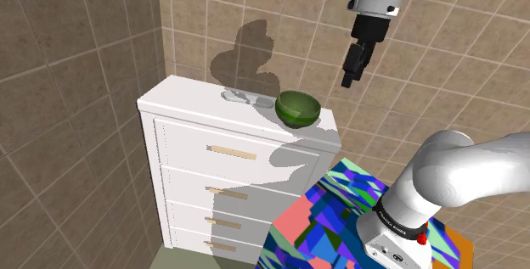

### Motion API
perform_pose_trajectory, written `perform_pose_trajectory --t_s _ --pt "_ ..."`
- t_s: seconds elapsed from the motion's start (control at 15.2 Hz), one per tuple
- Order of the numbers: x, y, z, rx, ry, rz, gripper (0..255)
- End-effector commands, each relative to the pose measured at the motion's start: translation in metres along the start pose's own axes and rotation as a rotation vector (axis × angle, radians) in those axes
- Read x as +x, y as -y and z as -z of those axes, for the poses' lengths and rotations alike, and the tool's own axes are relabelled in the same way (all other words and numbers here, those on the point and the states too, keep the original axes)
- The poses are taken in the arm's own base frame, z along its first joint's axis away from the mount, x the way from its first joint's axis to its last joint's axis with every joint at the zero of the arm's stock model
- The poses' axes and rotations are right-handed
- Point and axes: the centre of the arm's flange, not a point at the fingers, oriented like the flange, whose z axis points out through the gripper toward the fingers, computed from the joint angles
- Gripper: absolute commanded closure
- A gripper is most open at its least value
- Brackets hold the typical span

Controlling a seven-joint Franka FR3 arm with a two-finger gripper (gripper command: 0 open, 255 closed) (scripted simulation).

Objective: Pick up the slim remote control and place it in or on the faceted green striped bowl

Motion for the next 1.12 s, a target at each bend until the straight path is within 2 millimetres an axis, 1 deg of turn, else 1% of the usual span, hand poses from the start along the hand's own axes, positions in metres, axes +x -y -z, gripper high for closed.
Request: perform_pose_trajectory --t_s 0.0,0.53,1.06 --pt "0.000 0.000 0.000 0.000 0.000 0.000 0" --pt "0.086 -0.033 -0.045 -0.008 -0.020 0.119 0" --pt "0.176 -0.057 -0.089 -0.016 -0.040 0.238 0"
